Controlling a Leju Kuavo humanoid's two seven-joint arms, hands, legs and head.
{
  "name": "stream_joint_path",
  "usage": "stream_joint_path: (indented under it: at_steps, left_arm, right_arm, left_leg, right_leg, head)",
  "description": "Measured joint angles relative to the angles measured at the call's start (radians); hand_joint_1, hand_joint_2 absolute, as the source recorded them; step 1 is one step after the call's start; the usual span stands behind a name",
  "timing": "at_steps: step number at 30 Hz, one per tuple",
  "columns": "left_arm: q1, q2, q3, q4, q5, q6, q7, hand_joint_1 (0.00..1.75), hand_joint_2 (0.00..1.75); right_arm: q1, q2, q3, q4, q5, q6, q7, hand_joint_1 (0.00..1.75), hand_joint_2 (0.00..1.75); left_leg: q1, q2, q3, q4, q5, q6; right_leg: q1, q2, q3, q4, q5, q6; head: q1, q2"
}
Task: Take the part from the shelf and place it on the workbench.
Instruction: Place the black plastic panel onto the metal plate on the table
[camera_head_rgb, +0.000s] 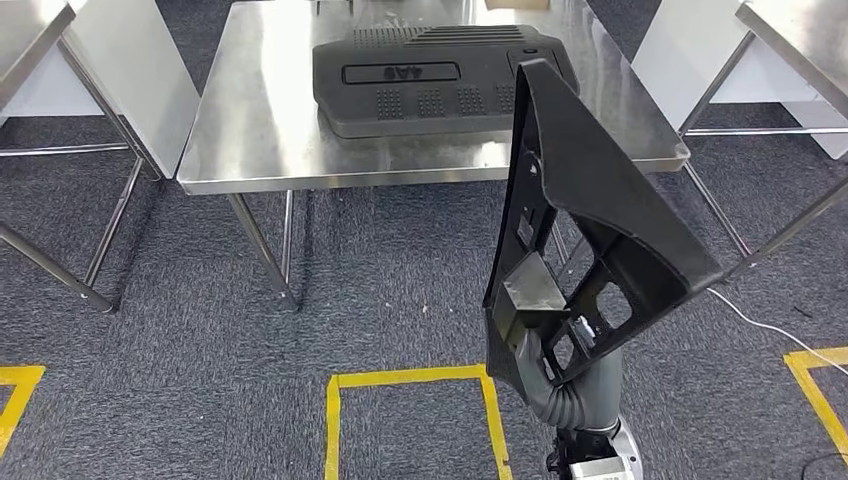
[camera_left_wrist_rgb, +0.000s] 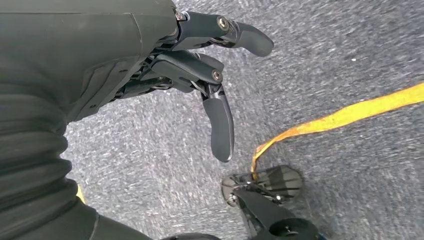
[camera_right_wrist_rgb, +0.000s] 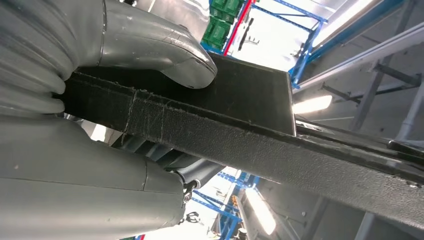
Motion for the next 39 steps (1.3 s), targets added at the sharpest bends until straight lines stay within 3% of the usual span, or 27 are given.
stream_joint_path:
  at_steps: [1, 3, 5, 7, 9, 11, 13, 14, 17, 19, 20, 22, 24, 27, 28, 29, 30, 32, 33, 34, 36, 38, 39]
  left_arm:
    - [0.0, 0.0, -0.001, 0.0, 0.0, 0.0, 0.0, 0.0, 1.75]
    - [0.0, 0.0, -0.003, 0.0, 0.0, 0.0, 0.0, 0.0, 1.75]
    - [0.0, 0.0, -0.004, 0.0, 0.0, 0.0, 0.0, 0.0, 1.75]
    - [-0.001, -0.001, -0.005, 0.0, 0.0, 0.0, 0.001, 0.0, 1.75]
    - [-0.002, -0.001, -0.007, 0.0, 0.0, 0.0, 0.0, 0.0, 1.75]
    - [-0.001, -0.002, -0.009, 0.0, 0.0, 0.0, 0.001, 0.0, 1.75]
    - [0.0, -0.002, -0.011, 0.0, 0.0, 0.0, 0.001, 0.0, 1.75]
    - [0.001, -0.002, -0.011, 0.0, 0.0, 0.0, 0.001, 0.0, 1.75]
    - [0.002, 0.001, -0.012, 0.0, 0.0, 0.0, 0.001, 0.0, 1.75]
    - [0.003, 0.003, -0.012, 0.0, 0.0, 0.0, 0.001, 0.0, 1.75]
    - [0.004, 0.003, -0.012, 0.0, 0.0, 0.0, 0.001, 0.0, 1.75]
    - [0.004, 0.002, -0.012, 0.0, 0.0, 0.0, 0.001, 0.0, 1.75]
    - [0.002, 0.001, -0.012, 0.0, 0.0, 0.0, 0.001, 0.0, 1.75]
    - [-0.001, 0.001, -0.012, 0.0, 0.0, 0.0, 0.002, 0.0, 1.75]
    - [0.0, 0.001, -0.012, 0.0, 0.0, 0.0, 0.002, 0.0, 1.75]
    - [0.001, 0.001, -0.012, 0.0, 0.0, 0.0, 0.002, 0.0, 1.75]
    - [0.001, 0.001, -0.012, 0.0, 0.0, 0.0, 0.002, 0.0, 1.75]
    - [0.001, 0.001, -0.012, 0.0, 0.0, 0.0, 0.002, 0.0, 1.75]
    - [0.001, 0.001, -0.012, 0.0, 0.0, 0.0, 0.003, 0.0, 1.75]
    - [0.001, 0.002, -0.012, 0.001, 0.0, 0.0, 0.003, 0.0, 1.75]
    - [0.001, 0.003, -0.012, 0.001, 0.0, 0.0, 0.004, 0.0, 1.75]
    - [0.0, 0.002, -0.012, 0.0, 0.0, 0.0, 0.005, 0.0, 1.75]
    - [-0.001, 0.002, -0.012, 0.0, 0.0, 0.0, 0.005, 0.0, 1.75]
  right_arm:
    - [0.0, 0.0, 0.0, 0.0, 0.0, 0.0, 0.0, 1.75, 1.75]
    - [0.0, 0.0, 0.0, 0.0, 0.0, 0.0, 0.0, 1.75, 1.75]
    - [0.001, 0.0, 0.0, 0.001, 0.0, 0.001, 0.0, 1.75, 1.75]
    - [0.001, 0.001, 0.0, 0.0, 0.0, 0.001, 0.0, 1.75, 1.75]
    - [0.0, 0.002, 0.0, 0.0, 0.0, 0.001, 0.0, 1.75, 1.75]
    - [0.0, 0.003, 0.0, 0.001, 0.001, 0.001, 0.0, 1.75, 1.75]
    - [0.001, 0.003, 0.0, 0.001, 0.001, 0.001, 0.0, 1.75, 1.75]
    - [0.001, 0.003, 0.0, 0.002, 0.001, 0.001, 0.0, 1.75, 1.75]
    - [0.001, 0.003, 0.0, 0.003, 0.001, 0.001, 0.0, 1.75, 1.75]
    - [0.0, 0.003, 0.0, 0.005, 0.002, 0.001, 0.0, 1.75, 1.75]
    - [0.001, 0.003, 0.0, 0.006, 0.002, 0.002, -0.001, 1.75, 1.75]
    - [0.001, 0.003, 0.0, 0.006, 0.002, 0.002, -0.001, 1.75, 1.75]
    - [-0.001, 0.003, 0.0, 0.006, 0.002, 0.002, -0.001, 1.75, 1.75]
    - [-0.001, 0.003, 0.0, 0.006, 0.002, 0.002, -0.001, 1.75, 1.75]
    - [0.0, 0.003, 0.0, 0.006, 0.002, 0.002, -0.001, 1.75, 1.75]
    - [0.001, 0.002, 0.0, 0.006, 0.002, 0.002, -0.001, 1.75, 1.75]
    - [0.001, 0.002, 0.0, 0.006, 0.002, 0.002, -0.001, 1.75, 1.75]
    - [0.001, 0.002, 0.0, 0.007, 0.002, 0.002, -0.001, 1.75, 1.75]
    - [0.001, 0.002, 0.001, 0.008, 0.002, 0.002, -0.001, 1.75, 1.75]
    - [0.002, 0.002, 0.0, 0.009, 0.002, 0.002, -0.001, 1.75, 1.75]
    - [0.004, 0.002, 0.0, 0.01, 0.001, 0.002, -0.001, 1.75, 1.75]
    - [0.004, 0.003, 0.0, 0.01, 0.001, 0.002, -0.001, 1.75, 1.75]
    - [0.004, 0.003, -0.001, 0.01, 0.001, 0.002, -0.001, 1.75, 1.75]
  left_leg:
    - [0.0, -0.001, 0.01, 0.0, -0.009, -0.003]
    - [-0.002, -0.002, 0.025, -0.003, -0.025, -0.013]
    - [-0.004, -0.002, 0.04, -0.005, -0.031, -0.025]
    - [-0.002, 0.002, 0.042, 0.017, -0.033, -0.035]
    - [0.0, 0.006, -0.001, 0.104, -0.048, -0.04]
    - [0.0, 0.008, -0.081, 0.22, -0.088, -0.043]
    - [0.0, 0.008, -0.139, 0.261, -0.111, -0.043]
    - [0.0, 0.008, -0.146, 0.236, -0.094, -0.041]
    - [-0.008, 0.009, -0.114, 0.069, 0.036, -0.027]
    - [-0.016, 0.009, -0.1, 0.017, 0.063, -0.017]
    - [-0.019, 0.008, -0.096, 0.014, 0.052, -0.011]
    - [-0.015, 0.008, -0.074, 0.001, 0.061, 0.001]
    - [-0.008, 0.008, -0.05, -0.008, 0.061, 0.007]
    - [-0.006, 0.005, -0.036, -0.012, 0.048, 0.01]
    - [-0.006, 0.004, -0.029, -0.013, 0.041, 0.009]
    - [-0.005, 0.002, -0.021, -0.013, 0.033, 0.008]
    - [-0.004, 0.001, -0.01, -0.013, 0.024, 0.005]
    - [-0.004, -0.001, 0.01, -0.012, 0.004, -0.003]
    - [-0.005, -0.002, 0.017, -0.013, -0.005, -0.01]
    - [-0.006, -0.002, 0.024, -0.014, -0.012, -0.017]
    - [-0.007, -0.001, 0.037, -0.014, -0.02, -0.028]
    - [-0.005, 0.005, 0.032, 0.016, -0.027, -0.036]
    - [-0.004, 0.008, 0.013, 0.055, -0.038, -0.039]
  right_leg:
    - [0.001, -0.001, 0.018, -0.067, 0.043, 0.003]
    - [0.007, -0.007, 0.048, -0.151, 0.082, -0.014]
    - [0.012, -0.009, 0.065, -0.168, 0.081, -0.042]
    - [0.008, -0.006, 0.091, -0.177, 0.084, -0.056]
    - [0.004, -0.006, 0.118, -0.179, 0.074, -0.07]
    - [0.007, -0.006, 0.137, -0.179, 0.058, -0.08]
    - [0.01, -0.002, 0.156, -0.179, 0.042, -0.081]
    - [0.011, 0.001, 0.169, -0.179, 0.033, -0.081]
    - [0.014, 0.005, 0.203, -0.179, 0.004, -0.073]
    - [0.015, 0.008, 0.21, -0.177, -0.009, -0.061]
    - [0.016, 0.009, 0.217, -0.176, -0.012, -0.053]
    - [0.016, 0.008, 0.226, -0.165, -0.018, -0.042]
    - [0.014, 0.006, 0.193, -0.103, -0.042, -0.039]
    - [0.004, 0.004, 0.064, 0.074, -0.099, -0.039]
    - [0.0, 0.003, 0.03, 0.1, -0.105, -0.034]
    - [-0.003, 0.003, 0.014, 0.089, -0.094, -0.025]
    - [-0.007, 0.002, 0.014, 0.046, -0.064, -0.01]
    - [-0.013, -0.005, 0.037, -0.084, 0.026, 0.015]
    - [-0.012, -0.011, 0.049, -0.132, 0.056, 0.013]
    - [-0.01, -0.015, 0.058, -0.16, 0.077, 0.003]
    - [-0.006, -0.017, 0.073, -0.168, 0.084, -0.026]
    - [-0.008, -0.014, 0.093, -0.173, 0.085, -0.043]
    - [-0.009, -0.013, 0.104, -0.175, 0.08, -0.05]
  head:
    - [0.0, 0.0]
    - [0.001, 0.0]
    - [0.0, 0.0]
    - [-0.001, 0.0]
    - [-0.005, 0.0]
    - [-0.007, 0.0]
    - [-0.008, 0.0]
    - [-0.007, 0.0]
    - [-0.007, 0.0]
    - [-0.007, 0.0]
    - [-0.006, 0.0]
    - [-0.005, 0.0]
    - [0.001, 0.0]
    - [0.008, 0.0]
    - [0.008, 0.0]
    - [0.008, 0.0]
    - [0.008, 0.0]
    - [0.01, 0.0]
    - [0.011, 0.0]
    - [0.011, 0.0]
    - [0.011, 0.0]
    - [0.01, 0.0]
    - [0.009, 0.0]
